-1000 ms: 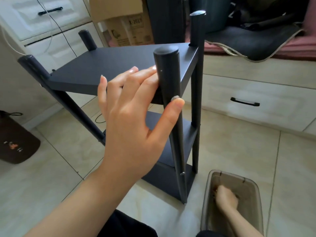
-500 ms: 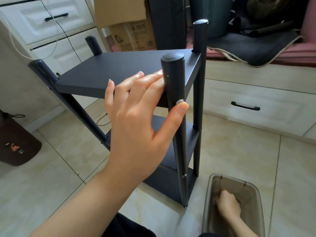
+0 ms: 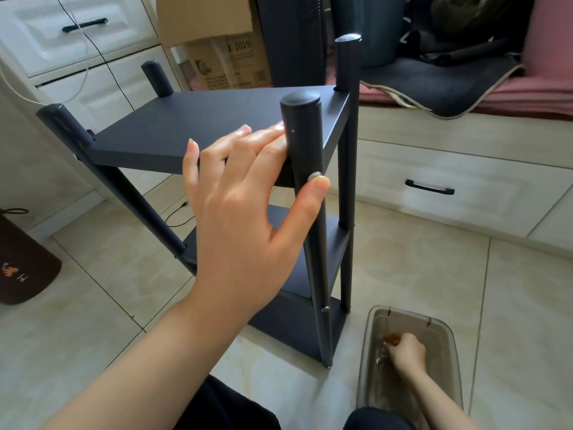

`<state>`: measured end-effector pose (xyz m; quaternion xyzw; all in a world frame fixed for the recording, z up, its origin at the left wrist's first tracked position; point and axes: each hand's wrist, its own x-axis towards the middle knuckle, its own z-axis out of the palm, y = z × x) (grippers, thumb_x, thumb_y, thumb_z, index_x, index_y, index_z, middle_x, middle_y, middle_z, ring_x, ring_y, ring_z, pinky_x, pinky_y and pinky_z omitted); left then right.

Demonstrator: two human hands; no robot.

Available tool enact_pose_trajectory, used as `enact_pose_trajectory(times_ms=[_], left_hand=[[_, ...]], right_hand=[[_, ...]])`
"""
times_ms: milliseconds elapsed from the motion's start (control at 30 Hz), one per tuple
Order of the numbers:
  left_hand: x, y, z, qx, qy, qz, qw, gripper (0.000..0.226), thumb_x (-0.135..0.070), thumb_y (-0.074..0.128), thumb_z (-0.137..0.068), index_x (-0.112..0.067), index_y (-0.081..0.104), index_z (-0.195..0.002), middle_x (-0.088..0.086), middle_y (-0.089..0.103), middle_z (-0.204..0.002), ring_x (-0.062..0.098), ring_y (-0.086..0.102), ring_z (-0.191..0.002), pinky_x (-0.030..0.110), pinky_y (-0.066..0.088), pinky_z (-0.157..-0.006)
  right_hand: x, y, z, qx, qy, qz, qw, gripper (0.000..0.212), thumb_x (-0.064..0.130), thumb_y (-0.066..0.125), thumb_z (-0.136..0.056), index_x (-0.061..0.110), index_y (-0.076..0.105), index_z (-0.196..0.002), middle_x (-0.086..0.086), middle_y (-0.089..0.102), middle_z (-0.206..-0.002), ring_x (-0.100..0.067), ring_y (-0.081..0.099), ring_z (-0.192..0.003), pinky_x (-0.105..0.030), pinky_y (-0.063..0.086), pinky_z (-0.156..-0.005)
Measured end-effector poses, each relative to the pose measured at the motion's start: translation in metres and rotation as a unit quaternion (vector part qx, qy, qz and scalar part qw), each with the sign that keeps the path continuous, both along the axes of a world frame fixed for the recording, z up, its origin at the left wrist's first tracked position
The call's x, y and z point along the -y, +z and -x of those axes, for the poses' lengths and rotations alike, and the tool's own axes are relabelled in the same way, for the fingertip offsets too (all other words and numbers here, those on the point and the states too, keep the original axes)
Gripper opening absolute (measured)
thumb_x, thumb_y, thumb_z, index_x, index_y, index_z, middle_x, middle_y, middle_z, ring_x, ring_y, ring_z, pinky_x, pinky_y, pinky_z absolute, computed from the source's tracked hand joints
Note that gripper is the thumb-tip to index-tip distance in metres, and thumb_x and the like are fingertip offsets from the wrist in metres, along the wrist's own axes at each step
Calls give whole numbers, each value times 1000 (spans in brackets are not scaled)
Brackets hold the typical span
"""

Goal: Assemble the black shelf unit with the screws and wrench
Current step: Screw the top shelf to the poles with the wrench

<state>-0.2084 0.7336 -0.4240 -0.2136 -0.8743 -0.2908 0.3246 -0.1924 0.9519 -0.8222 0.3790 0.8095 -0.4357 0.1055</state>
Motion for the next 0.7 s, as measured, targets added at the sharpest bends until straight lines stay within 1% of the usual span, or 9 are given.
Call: enact_pose_trajectory(times_ms=[133,233,300,367,400,467,567,633,700], left_hand=[[1,-1,0,-6,-6,1,1000,45,-50,46,-96,-22,66,-125,-9,59,-133,19,42,-137,41,1,-122],[5,-2,4,-25,-9,20,999,44,-51,46,-97,-22,67,-123,-9,61,-132,20,44,-136,42,9,-120],[8,-3,9,-47,-9,41,998,43,-51,47,-98,-20,69,-119,-7,63,-130,22,48,-132,45,19,-115],[11,-3,11,-59,-13,42,997,43,-52,50,-97,-20,71,-116,-7,65,-128,23,50,-129,42,22,-110],[12,-2,11,-60,-17,40,997,42,-53,51,-96,-21,71,-115,-7,66,-127,23,51,-128,40,21,-109],[14,1,12,-60,-19,48,997,43,-54,52,-94,-22,72,-113,-6,67,-126,24,52,-125,38,21,-106],[17,10,12,-33,-32,75,996,48,-58,50,-91,-21,72,-112,-4,68,-123,25,53,-118,40,25,-103],[20,18,12,-1,-60,84,995,53,-60,50,-89,-18,72,-112,-2,68,-120,25,51,-117,41,30,-102],[24,28,15,37,-101,93,990,46,-55,58,-91,-15,70,-110,2,66,-119,26,49,-128,43,35,-104]], right_hand=[[-8,10,-4,5,-1,0,1000,16,10,72,-89,-2,69,-98,-20,70,-96,-35,64,-98,-42,52,-88],[-7,30,-9,2,20,-7,1000,13,13,76,-85,2,71,-91,-16,72,-90,-32,66,-96,-41,53,-88],[-5,51,-16,-20,37,-7,999,5,9,74,-86,4,72,-86,-12,74,-83,-28,69,-91,-43,54,-89],[-5,77,-23,-50,57,-14,997,4,5,68,-88,6,71,-86,-7,74,-75,-22,70,-83,-42,56,-86],[-5,94,-27,-68,61,-8,996,5,4,66,-90,6,71,-90,-7,74,-75,-21,71,-79,-40,57,-83],[-4,135,-31,-110,36,65,991,9,0,61,-93,0,67,-100,-12,73,-81,-20,73,-75,-34,60,-73],[7,204,-37,-181,-20,212,960,11,-2,59,-94,-5,62,-105,-21,72,-91,-23,75,-76,-25,60,-65],[21,247,-42,-229,-29,271,935,14,0,61,-94,-5,61,-107,-22,73,-96,-26,75,-82,-29,61,-73],[36,285,-46,-278,-21,312,908,20,3,65,-92,-5,61,-110,-21,74,-98,-28,75,-90,-34,60,-81]])
